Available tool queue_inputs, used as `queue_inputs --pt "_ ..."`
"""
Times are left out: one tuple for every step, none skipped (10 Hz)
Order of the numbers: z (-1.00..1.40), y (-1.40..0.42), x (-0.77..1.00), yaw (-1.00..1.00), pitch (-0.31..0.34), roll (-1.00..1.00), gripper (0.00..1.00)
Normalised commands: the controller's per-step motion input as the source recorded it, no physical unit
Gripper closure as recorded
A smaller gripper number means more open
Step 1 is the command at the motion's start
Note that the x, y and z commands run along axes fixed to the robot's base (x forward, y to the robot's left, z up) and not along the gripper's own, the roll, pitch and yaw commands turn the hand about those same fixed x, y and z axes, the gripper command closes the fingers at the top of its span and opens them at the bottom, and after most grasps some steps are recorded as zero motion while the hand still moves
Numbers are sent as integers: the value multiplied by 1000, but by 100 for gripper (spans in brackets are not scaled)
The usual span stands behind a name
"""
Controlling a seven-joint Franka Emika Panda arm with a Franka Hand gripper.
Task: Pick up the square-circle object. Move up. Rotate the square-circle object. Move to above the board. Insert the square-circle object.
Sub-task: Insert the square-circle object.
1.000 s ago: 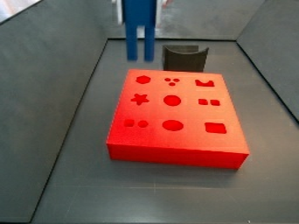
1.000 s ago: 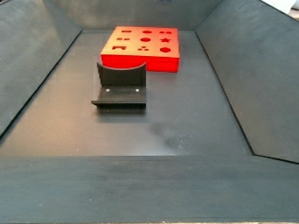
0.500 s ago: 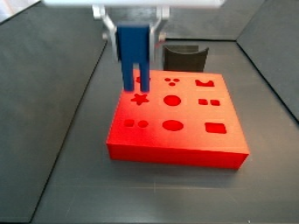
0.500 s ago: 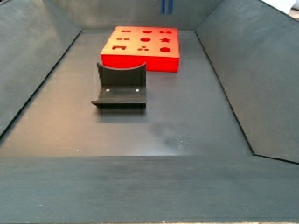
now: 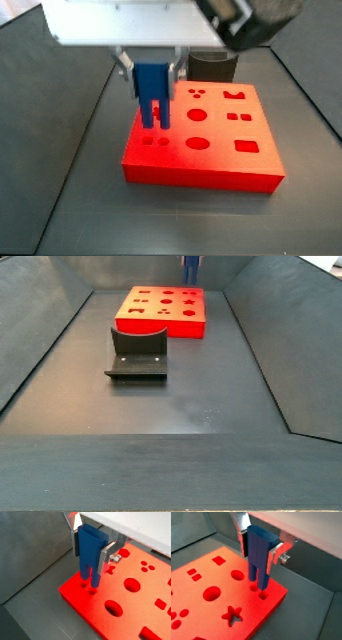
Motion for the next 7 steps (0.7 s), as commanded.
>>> queue_inputs --pt "-409 -163 37 49 -20 354 100" --pt "-354 -160 29 83 -19 416 100" --pt "-286 -143 0 60 -36 319 100" --pt "-166 -66 0 43 -34 191 100" --pt "-66 -26 6 0 -20 120 100" --pt "-31 0 66 3 0 110 100" --pt "-40 0 80 26 0 113 100"
